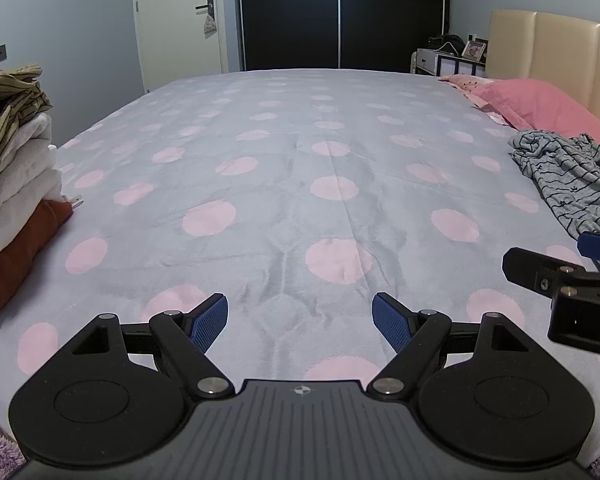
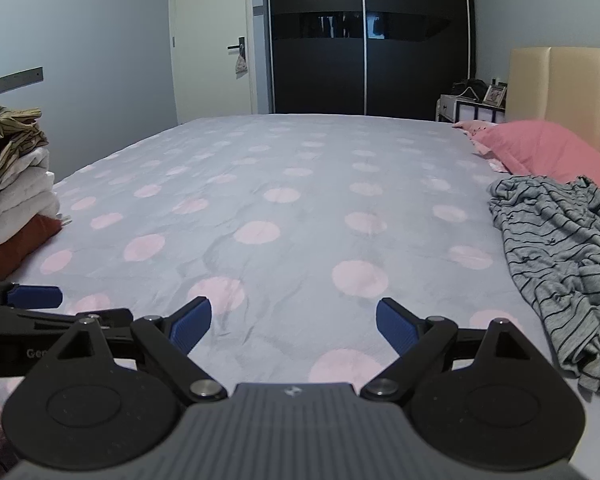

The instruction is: Fold clothes

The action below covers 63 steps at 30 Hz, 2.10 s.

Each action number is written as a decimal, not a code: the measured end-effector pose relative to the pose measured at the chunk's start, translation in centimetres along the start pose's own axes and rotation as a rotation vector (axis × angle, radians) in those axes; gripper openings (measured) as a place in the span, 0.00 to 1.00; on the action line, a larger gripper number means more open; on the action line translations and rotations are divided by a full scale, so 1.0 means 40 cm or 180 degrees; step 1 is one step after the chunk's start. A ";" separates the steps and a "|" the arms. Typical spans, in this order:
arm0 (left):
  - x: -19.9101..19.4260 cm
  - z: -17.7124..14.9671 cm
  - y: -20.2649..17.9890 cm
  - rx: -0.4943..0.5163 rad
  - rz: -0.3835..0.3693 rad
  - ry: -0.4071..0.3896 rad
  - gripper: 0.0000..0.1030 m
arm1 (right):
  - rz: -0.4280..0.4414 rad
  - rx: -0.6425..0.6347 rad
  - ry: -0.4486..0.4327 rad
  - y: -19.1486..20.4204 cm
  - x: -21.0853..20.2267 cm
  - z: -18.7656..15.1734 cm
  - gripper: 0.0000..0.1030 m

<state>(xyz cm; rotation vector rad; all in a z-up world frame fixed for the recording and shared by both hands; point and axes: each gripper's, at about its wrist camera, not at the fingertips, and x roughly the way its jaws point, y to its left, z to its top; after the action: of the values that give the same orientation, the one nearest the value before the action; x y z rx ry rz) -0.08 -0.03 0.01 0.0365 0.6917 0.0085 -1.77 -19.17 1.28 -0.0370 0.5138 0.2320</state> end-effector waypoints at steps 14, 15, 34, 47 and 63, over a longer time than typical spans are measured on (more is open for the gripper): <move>-0.008 0.003 0.007 -0.0156 0.0023 -0.0058 0.77 | -0.0020 0.0089 0.0016 -0.007 0.005 0.005 0.89; -0.009 0.002 0.008 -0.0150 0.0023 -0.0068 0.77 | -0.0024 0.0087 0.0019 -0.008 0.005 0.004 0.89; -0.009 0.000 0.005 -0.0084 0.0029 -0.0048 0.76 | 0.0001 0.0084 0.0052 -0.014 0.011 0.001 0.89; -0.009 -0.003 0.008 -0.0079 0.0045 -0.0053 0.76 | 0.0018 0.0044 0.0061 0.002 0.009 0.004 0.89; -0.011 -0.004 0.013 -0.0039 0.0024 -0.0037 0.76 | 0.0061 -0.0025 0.0101 0.004 0.002 -0.002 0.89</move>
<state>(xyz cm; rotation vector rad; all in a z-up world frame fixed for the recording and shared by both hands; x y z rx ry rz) -0.53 0.49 0.19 0.0273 0.6798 0.0199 -1.79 -19.01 1.17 -0.0434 0.5449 0.2526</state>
